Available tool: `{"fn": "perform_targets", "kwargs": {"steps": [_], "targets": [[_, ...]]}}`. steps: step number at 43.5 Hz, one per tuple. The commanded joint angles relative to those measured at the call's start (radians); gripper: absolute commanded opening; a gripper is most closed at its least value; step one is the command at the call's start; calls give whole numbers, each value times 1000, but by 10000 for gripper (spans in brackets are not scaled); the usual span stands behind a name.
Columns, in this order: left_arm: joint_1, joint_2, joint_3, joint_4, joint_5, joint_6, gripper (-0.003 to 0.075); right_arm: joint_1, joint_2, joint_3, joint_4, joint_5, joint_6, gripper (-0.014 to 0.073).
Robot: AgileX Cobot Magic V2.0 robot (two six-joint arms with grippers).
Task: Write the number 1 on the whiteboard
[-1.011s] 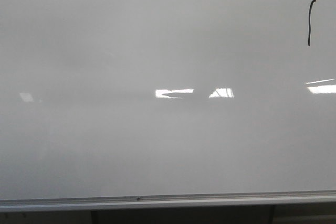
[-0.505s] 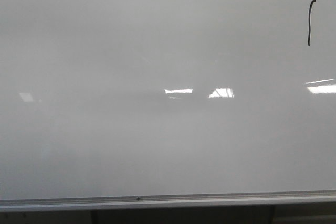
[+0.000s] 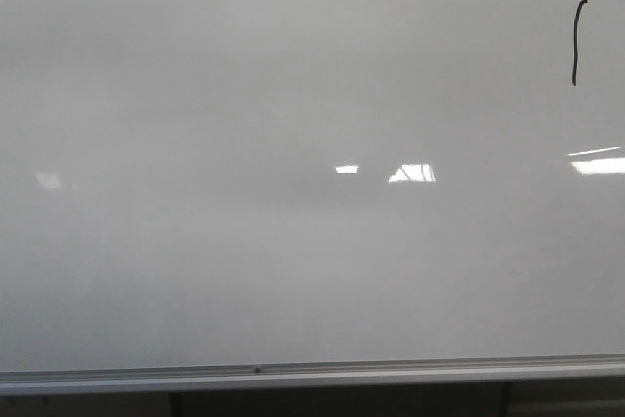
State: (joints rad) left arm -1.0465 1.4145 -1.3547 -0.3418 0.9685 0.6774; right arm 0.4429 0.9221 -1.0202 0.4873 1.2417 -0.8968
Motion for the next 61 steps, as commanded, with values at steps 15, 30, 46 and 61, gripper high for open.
{"fn": "perform_targets", "kwargs": {"steps": [15, 30, 46, 61], "targets": [[4, -33, -35, 5, -52, -27, 9, -6, -11, -24, 17, -29, 13, 453], [163, -110, -33, 405, 20, -545, 9, -6, -45, -24, -396, -91, 502, 467], [531, -330, 220, 662, -138, -826, 9, -6, -45, -24, -504, -132, 627, 466], [886, -329, 458, 481, -633, -924, 9, -6, -45, -24, -504, -139, 627, 466]]}}
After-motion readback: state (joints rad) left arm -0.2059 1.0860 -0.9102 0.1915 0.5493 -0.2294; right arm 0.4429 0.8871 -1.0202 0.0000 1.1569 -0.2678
